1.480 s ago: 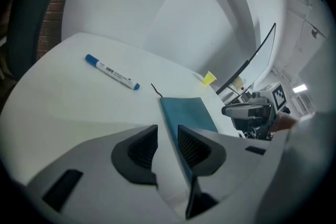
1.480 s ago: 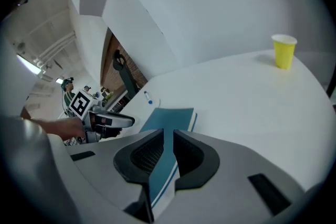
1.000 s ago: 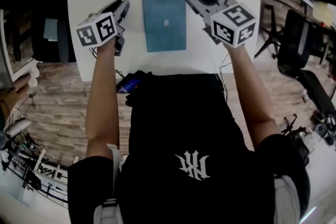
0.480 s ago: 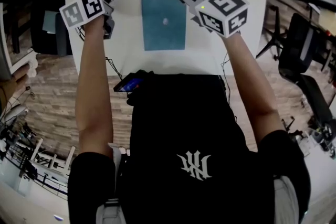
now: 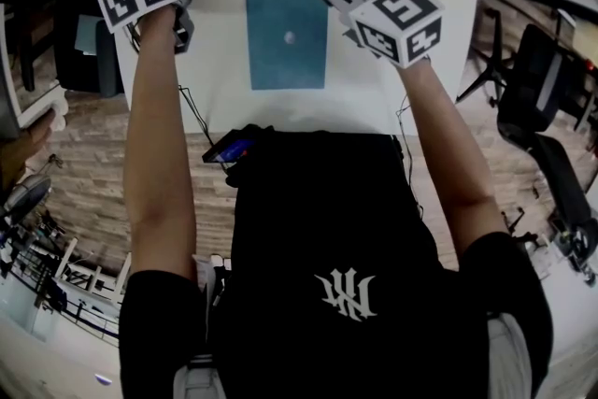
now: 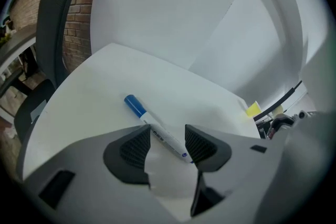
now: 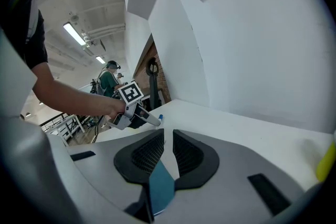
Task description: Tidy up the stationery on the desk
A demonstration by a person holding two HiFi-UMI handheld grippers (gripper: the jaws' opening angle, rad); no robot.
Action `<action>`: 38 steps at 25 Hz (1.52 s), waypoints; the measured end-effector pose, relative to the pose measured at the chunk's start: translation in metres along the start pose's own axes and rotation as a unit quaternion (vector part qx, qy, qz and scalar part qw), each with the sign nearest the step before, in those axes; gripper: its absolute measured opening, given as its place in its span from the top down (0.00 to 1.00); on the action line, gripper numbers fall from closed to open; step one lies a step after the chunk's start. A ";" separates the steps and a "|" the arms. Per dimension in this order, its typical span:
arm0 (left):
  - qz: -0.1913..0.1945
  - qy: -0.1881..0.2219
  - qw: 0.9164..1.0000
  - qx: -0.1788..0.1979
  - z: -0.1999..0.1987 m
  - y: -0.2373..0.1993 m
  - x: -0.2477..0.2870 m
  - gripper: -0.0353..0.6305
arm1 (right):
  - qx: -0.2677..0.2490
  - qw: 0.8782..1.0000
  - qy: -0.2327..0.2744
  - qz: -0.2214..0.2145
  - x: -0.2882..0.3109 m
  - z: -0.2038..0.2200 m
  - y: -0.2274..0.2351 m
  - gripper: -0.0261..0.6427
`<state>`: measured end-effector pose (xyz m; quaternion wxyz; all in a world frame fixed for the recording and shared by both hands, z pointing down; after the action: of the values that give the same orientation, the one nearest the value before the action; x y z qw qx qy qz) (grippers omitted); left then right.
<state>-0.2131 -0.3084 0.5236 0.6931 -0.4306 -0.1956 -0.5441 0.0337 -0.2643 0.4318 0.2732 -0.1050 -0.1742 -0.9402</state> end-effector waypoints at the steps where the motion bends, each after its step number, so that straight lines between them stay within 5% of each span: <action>1: -0.005 -0.003 1.000 -0.001 0.000 -0.002 0.001 0.64 | 0.002 1.000 0.002 0.002 -0.001 0.000 0.002 0.85; 7: -0.029 -0.020 0.999 0.016 0.002 -0.009 0.004 0.65 | 0.007 1.000 0.010 0.006 -0.003 -0.001 0.009 0.85; 18: -0.051 -0.038 0.990 0.125 -0.001 0.001 0.006 0.76 | 0.003 1.000 0.013 0.017 -0.007 -0.001 0.017 0.85; 38: 0.014 -0.051 0.995 0.090 0.047 0.022 -0.016 0.85 | -0.011 1.000 0.007 0.028 -0.017 -0.001 0.008 0.85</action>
<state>-0.1891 -0.2605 0.5296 0.7256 -0.3960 -0.2730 -0.4920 0.0520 -0.2636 0.4280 0.2997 -0.1058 -0.1590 -0.9347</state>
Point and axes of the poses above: the fingertips, and each gripper's own axes: x forward along the fingers, y to its right, z out of its underside, the point moved 4 cm from there along -x, backward along the fingers, and after that the axes turned 8 degrees about y, right-handed, at the moved point
